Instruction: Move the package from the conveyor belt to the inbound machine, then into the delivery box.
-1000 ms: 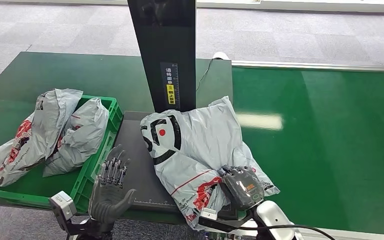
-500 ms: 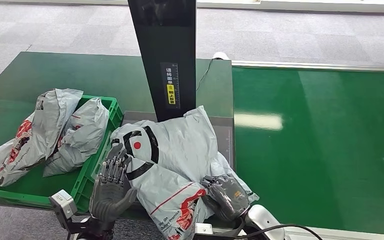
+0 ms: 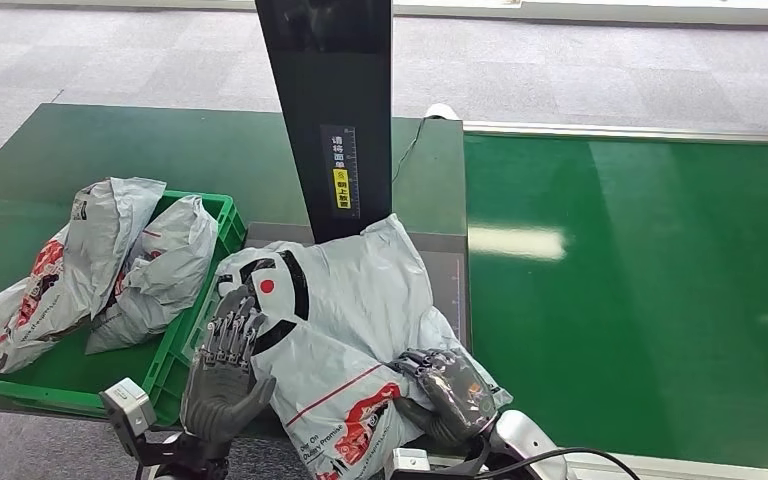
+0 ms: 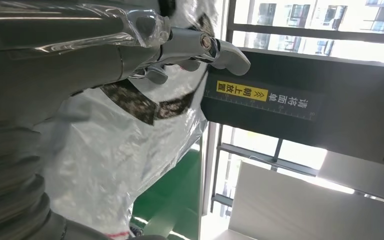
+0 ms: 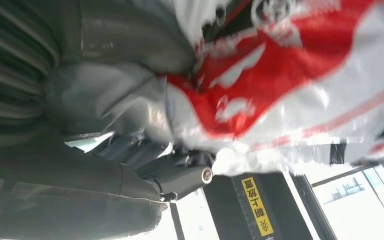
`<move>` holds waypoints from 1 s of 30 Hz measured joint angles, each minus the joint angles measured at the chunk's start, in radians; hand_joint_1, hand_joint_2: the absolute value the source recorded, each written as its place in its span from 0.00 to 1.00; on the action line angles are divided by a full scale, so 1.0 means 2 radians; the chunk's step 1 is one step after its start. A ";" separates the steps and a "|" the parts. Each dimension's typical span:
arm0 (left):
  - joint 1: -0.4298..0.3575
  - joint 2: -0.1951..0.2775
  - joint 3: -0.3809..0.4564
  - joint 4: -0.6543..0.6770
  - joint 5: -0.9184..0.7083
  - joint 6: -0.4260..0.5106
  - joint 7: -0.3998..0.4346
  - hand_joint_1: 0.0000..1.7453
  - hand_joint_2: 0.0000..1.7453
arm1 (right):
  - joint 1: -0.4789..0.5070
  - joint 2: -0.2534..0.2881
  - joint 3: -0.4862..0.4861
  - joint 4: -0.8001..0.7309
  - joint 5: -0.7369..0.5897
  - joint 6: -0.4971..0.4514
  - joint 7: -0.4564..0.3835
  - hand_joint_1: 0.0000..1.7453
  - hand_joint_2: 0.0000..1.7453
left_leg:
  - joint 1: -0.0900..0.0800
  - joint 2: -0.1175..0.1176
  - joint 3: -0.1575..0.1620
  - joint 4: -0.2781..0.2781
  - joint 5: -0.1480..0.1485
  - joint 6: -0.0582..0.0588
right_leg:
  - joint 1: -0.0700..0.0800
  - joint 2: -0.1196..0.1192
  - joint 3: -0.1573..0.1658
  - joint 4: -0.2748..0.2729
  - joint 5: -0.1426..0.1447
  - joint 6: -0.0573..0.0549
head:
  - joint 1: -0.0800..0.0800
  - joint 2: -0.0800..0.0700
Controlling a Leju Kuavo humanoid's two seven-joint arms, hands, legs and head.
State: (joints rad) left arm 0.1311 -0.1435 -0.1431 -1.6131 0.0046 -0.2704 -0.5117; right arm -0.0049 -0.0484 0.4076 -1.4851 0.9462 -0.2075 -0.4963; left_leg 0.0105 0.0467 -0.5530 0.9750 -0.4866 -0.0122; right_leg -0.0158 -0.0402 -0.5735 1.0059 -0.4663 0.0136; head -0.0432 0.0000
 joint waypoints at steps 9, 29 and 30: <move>0.001 0.003 -0.003 -0.006 -0.094 0.086 -0.011 0.00 1.00 | 0.000 0.002 -0.010 -0.007 -0.036 -0.026 0.007 0.00 1.00 | 0.000 0.000 0.000 0.000 0.000 0.000 | 0.000 0.000 0.000 0.000 0.000 0.000 | 0.000 0.000; 0.004 0.006 -0.010 -0.020 -0.118 0.110 -0.020 0.00 1.00 | 0.004 0.008 -0.048 -0.036 -0.186 -0.003 -0.023 0.00 1.00 | 0.000 0.000 0.000 0.000 0.000 0.000 | 0.000 0.000 0.000 0.000 0.000 0.000 | 0.000 0.000; 0.004 0.006 -0.010 -0.021 -0.116 0.107 -0.020 0.00 1.00 | 0.004 0.010 -0.052 -0.038 -0.220 0.011 -0.027 0.00 1.00 | 0.000 0.000 0.000 0.000 0.000 0.000 | 0.000 0.000 0.000 0.000 0.000 0.000 | 0.000 0.000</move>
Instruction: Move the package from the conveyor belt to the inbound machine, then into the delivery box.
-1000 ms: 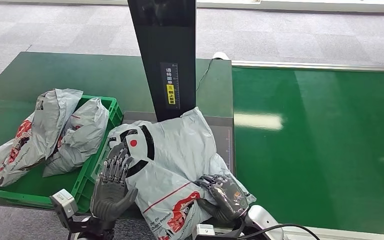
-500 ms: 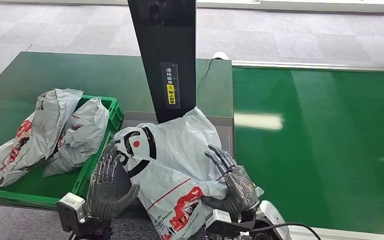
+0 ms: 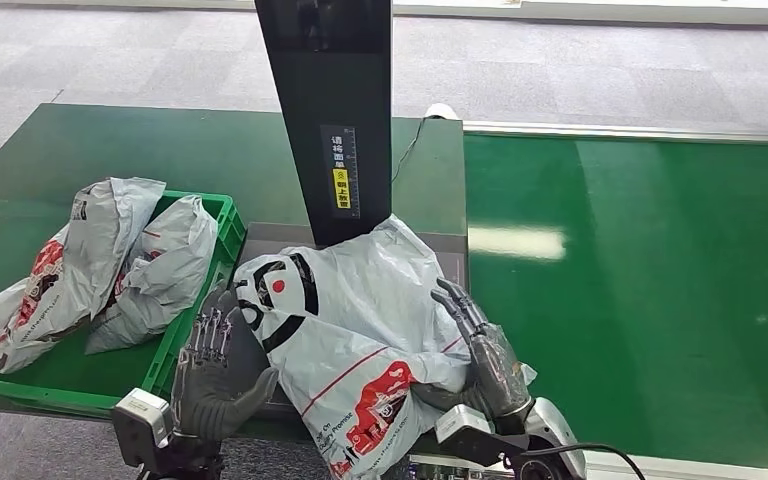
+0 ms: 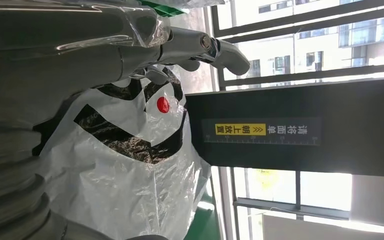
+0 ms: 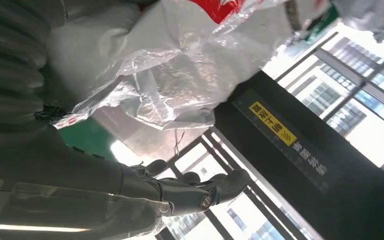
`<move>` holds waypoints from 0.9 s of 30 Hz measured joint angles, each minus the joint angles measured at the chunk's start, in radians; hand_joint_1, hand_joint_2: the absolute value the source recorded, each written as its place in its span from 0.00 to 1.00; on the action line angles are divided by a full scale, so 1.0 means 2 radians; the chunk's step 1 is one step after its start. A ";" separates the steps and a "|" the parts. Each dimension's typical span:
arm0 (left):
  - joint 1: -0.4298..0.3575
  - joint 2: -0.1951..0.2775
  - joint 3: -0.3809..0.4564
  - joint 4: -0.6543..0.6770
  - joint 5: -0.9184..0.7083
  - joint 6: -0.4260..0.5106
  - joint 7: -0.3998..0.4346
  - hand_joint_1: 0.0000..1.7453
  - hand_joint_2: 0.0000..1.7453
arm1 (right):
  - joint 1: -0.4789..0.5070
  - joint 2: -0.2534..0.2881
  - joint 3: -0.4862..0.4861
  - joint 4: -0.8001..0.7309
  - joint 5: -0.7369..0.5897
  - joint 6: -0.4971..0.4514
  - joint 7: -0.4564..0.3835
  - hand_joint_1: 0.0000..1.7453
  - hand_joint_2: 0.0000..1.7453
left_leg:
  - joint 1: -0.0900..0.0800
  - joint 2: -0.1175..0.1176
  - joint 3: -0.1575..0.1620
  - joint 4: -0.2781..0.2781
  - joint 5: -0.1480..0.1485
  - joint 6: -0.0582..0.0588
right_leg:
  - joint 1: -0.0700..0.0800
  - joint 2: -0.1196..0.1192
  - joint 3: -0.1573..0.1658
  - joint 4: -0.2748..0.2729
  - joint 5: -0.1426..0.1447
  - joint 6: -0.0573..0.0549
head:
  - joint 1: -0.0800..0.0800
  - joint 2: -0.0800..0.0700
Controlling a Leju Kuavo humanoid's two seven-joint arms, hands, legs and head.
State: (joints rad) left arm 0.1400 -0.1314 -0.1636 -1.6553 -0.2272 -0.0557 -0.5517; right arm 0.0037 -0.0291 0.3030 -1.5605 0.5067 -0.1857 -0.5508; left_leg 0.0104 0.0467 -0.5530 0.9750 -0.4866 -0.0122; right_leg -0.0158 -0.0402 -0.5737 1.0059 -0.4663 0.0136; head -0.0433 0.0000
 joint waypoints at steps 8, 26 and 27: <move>0.000 0.003 -0.014 -0.001 -0.013 -0.013 -0.005 0.00 1.00 | 0.009 0.016 -0.051 -0.014 -0.270 0.154 -0.015 0.00 1.00 | 0.000 0.000 0.000 0.000 0.000 0.000 | 0.000 0.000 0.000 0.000 0.000 0.000 | 0.000 0.000; -0.004 0.027 -0.094 0.013 -0.314 0.069 0.055 0.00 1.00 | 0.010 0.030 -0.082 -0.014 -0.295 0.205 -0.012 0.00 1.00 | 0.000 0.000 0.000 0.000 0.000 0.000 | 0.000 0.000 0.000 0.000 0.000 0.000 | 0.000 0.000; -0.006 0.029 -0.102 0.017 -0.332 0.071 0.067 0.00 1.00 | 0.010 0.030 -0.082 -0.014 -0.294 0.207 -0.012 0.00 1.00 | 0.000 0.000 0.000 0.000 0.000 0.000 | 0.000 0.000 0.000 0.000 0.000 0.000 | 0.000 0.000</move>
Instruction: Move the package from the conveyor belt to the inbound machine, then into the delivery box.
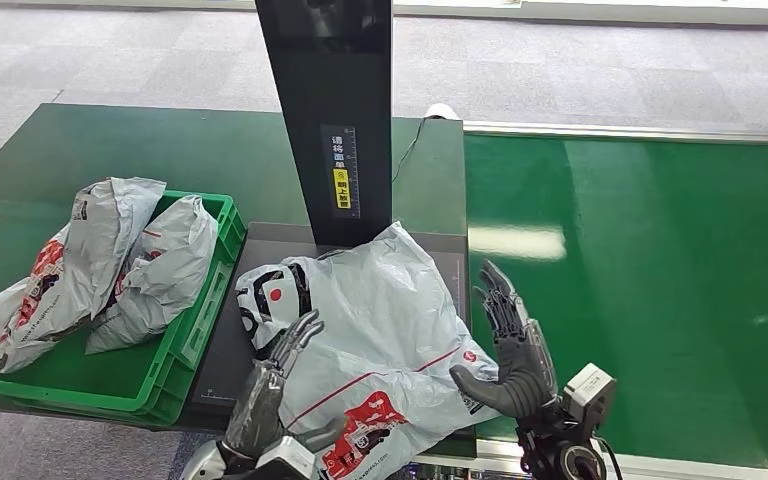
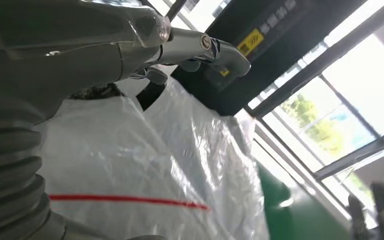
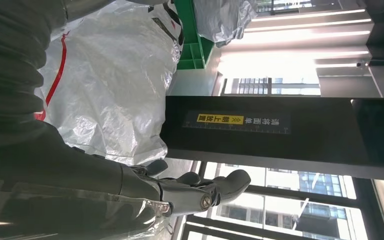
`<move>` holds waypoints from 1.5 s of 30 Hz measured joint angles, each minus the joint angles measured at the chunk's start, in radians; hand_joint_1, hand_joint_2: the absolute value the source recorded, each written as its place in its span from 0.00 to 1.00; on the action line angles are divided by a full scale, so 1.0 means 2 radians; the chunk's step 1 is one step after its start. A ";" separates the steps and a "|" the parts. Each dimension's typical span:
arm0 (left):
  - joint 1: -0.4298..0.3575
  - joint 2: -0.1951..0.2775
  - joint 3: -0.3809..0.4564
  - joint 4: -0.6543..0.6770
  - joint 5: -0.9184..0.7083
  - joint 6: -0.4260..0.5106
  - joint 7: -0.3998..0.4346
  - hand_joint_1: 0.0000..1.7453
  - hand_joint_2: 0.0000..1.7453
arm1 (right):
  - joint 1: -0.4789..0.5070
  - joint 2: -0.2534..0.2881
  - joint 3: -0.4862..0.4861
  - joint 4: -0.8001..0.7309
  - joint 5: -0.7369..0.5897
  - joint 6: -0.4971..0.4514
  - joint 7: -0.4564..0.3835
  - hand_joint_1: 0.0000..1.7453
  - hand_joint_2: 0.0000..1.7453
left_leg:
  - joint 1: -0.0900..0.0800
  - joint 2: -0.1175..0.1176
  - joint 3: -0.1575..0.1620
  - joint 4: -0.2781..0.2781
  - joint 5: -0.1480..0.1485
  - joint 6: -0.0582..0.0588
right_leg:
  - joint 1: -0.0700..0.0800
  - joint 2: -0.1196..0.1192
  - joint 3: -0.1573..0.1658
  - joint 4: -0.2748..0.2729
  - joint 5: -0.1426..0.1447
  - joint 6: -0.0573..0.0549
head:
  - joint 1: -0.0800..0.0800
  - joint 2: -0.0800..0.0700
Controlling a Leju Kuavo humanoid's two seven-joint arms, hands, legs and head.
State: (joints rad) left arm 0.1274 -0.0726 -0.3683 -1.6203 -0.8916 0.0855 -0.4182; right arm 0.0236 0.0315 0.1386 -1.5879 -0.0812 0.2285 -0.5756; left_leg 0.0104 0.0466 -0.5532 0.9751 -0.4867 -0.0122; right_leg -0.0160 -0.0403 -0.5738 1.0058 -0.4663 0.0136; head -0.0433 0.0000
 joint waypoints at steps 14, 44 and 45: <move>-0.021 0.017 -0.046 0.046 -0.059 -0.012 0.046 0.00 1.00 | 0.001 0.007 -0.010 0.000 0.009 0.009 0.003 0.00 1.00 | 0.000 0.000 0.000 0.000 0.000 0.000 | 0.000 0.000 0.000 0.000 0.000 0.000 | 0.000 0.000; -0.051 0.018 -0.064 0.110 -0.029 -0.095 0.081 1.00 1.00 | 0.018 0.022 -0.025 -0.017 0.035 0.007 0.017 0.00 1.00 | 0.000 0.000 0.000 0.000 0.000 0.000 | 0.000 0.000 0.001 0.000 0.000 0.000 | 0.000 0.000; -0.052 0.018 -0.065 0.111 -0.029 -0.095 0.081 1.00 1.00 | 0.018 0.022 -0.025 -0.017 0.035 0.007 0.017 0.00 1.00 | 0.000 0.000 0.001 0.000 0.000 0.000 | 0.000 0.000 0.001 0.000 0.000 0.000 | 0.000 0.000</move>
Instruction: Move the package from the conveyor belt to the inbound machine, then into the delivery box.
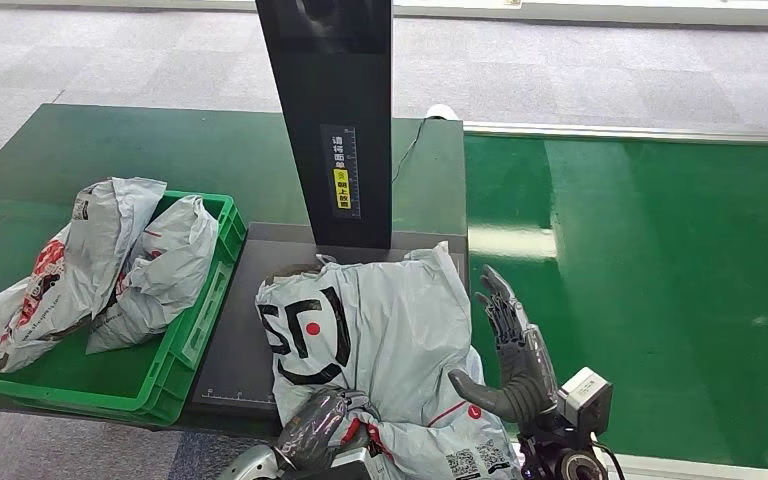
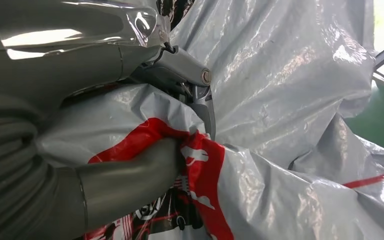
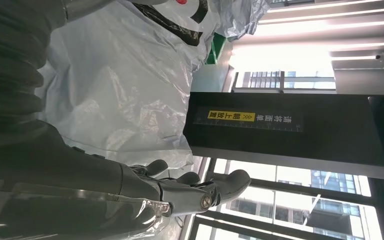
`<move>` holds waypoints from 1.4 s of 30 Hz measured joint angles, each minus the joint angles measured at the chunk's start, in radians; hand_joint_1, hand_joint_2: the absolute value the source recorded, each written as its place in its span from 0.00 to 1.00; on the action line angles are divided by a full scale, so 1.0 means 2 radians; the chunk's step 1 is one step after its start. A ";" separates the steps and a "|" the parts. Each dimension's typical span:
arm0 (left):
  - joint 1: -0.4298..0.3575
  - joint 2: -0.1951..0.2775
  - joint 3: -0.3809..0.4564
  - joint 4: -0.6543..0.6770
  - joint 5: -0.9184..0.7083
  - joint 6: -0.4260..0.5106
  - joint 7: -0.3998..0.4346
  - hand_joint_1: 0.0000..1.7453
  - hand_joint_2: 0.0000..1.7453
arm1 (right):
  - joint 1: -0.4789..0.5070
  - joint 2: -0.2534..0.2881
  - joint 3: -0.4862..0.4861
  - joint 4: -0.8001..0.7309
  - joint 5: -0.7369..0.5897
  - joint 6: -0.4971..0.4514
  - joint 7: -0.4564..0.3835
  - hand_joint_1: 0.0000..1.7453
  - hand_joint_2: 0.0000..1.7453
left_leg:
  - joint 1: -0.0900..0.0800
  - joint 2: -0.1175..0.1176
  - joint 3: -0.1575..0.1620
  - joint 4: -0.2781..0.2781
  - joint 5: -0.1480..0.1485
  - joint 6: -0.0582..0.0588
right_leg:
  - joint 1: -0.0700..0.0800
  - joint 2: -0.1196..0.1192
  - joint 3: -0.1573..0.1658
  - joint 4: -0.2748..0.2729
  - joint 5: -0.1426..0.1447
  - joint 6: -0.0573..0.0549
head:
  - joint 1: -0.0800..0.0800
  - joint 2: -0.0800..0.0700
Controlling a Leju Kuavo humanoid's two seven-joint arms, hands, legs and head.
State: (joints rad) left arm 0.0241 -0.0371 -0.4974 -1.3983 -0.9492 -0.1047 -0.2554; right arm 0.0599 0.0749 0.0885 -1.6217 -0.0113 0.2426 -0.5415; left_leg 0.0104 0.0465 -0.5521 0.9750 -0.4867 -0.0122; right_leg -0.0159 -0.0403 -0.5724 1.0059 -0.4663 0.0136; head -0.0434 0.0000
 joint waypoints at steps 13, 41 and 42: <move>0.006 -0.006 0.010 -0.013 -0.007 0.083 -0.027 1.00 1.00 | 0.013 0.001 -0.003 -0.013 0.000 -0.004 0.002 0.00 1.00 | 0.000 0.000 0.000 0.000 0.000 0.000 | 0.000 0.000 0.000 0.000 0.000 0.000 | 0.000 0.000; 0.029 -0.015 0.072 -0.113 -0.010 0.272 -0.092 1.00 1.00 | 0.017 0.001 -0.009 -0.019 -0.005 -0.004 0.004 0.00 1.00 | 0.000 0.000 0.000 0.000 0.000 0.000 | 0.000 0.000 -0.001 0.000 0.000 0.000 | 0.000 0.000; 0.030 -0.014 0.078 -0.120 -0.026 0.287 -0.088 1.00 1.00 | 0.017 0.001 -0.009 -0.019 -0.005 -0.004 0.004 0.00 1.00 | 0.000 0.000 0.000 0.000 0.000 0.000 | 0.000 0.000 -0.001 0.000 0.000 0.000 | 0.000 0.000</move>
State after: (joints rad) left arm 0.0835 -0.0661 -0.3407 -1.6376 -1.0022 0.4683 -0.4310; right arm 0.0944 0.0771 0.0705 -1.6606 -0.0213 0.2342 -0.5335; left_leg 0.0105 0.0468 -0.5528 0.9750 -0.4867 -0.0122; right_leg -0.0159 -0.0401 -0.5735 1.0059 -0.4663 0.0136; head -0.0433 0.0000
